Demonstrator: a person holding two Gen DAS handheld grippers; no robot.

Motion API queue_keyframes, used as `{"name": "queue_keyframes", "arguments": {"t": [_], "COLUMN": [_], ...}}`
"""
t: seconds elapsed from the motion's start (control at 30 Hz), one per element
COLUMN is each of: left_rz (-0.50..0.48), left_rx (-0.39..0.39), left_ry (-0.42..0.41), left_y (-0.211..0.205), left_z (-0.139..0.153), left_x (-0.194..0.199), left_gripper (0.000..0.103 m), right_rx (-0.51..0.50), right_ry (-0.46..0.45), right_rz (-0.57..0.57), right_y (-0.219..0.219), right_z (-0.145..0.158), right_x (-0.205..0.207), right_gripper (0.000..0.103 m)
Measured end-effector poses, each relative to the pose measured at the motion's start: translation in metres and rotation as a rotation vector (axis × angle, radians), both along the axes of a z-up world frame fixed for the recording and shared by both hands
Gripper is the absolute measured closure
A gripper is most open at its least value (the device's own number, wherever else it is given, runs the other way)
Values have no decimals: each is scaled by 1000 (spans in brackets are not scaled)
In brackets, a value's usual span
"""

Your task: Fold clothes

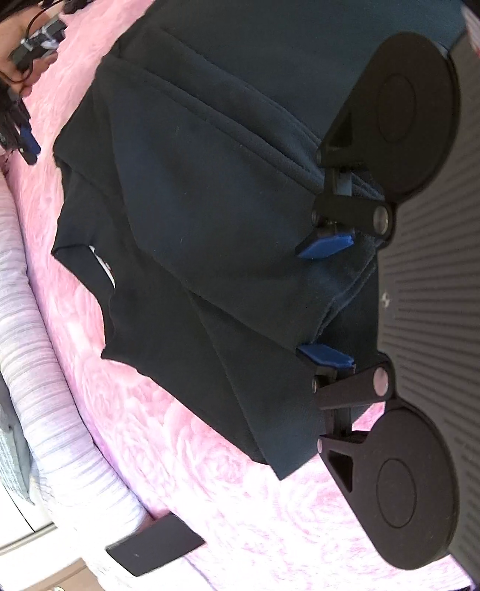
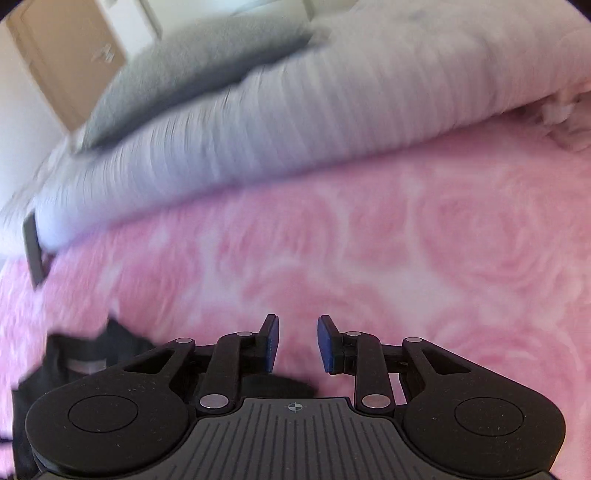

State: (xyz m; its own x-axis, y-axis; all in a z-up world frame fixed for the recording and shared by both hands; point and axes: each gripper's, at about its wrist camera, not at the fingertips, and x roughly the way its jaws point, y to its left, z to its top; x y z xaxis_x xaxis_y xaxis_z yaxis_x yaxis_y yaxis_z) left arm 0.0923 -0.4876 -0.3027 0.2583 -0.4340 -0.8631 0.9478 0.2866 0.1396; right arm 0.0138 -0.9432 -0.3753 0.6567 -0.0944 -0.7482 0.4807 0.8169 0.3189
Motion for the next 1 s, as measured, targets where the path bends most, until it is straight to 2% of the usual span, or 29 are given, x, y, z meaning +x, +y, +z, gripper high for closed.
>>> {"name": "queue_keyframes", "arguments": {"t": [0.1, 0.23, 0.27, 0.3, 0.33, 0.4, 0.43, 0.5, 0.6, 0.7, 0.83, 0.9, 1.0], "left_rz": [17, 33, 38, 43, 46, 50, 43, 25, 32, 64, 64, 63, 68], "left_rx": [-17, -35, -40, -45, -35, -10, -3, -2, 6, 18, 21, 25, 56], "left_ry": [20, 54, 73, 91, 129, 209, 210, 224, 191, 196, 196, 185, 165], "left_y": [4, 3, 2, 0, -3, -11, -13, -12, -4, 6, 8, 10, 13], "left_z": [8, 14, 14, 14, 9, -2, -4, 0, 7, 2, 2, 5, 10], "left_x": [5, 22, 28, 33, 38, 48, 47, 44, 34, 30, 28, 26, 20], "left_gripper": [56, 56, 56, 56, 56, 64, 67, 96, 96, 96, 96, 96, 96], "right_rx": [-27, -190, -228, -267, -295, -318, -319, -315, -300, -339, -341, -375, -382], "right_ry": [24, 121, 146, 171, 190, 217, 227, 238, 239, 264, 304, 335, 383], "right_rz": [81, 217, 249, 279, 300, 327, 323, 303, 288, 299, 225, 195, 154], "right_y": [28, 78, 90, 101, 110, 125, 129, 134, 140, 143, 126, 123, 116], "right_z": [6, -4, -8, -12, -17, -25, -27, -27, -20, -23, -32, -31, -30], "right_x": [-19, -51, -58, -64, -70, -84, -91, -103, -114, -118, -127, -134, -148], "right_gripper": [76, 76, 73, 64, 43, 40, 40, 40, 40, 40, 40, 40, 40]}}
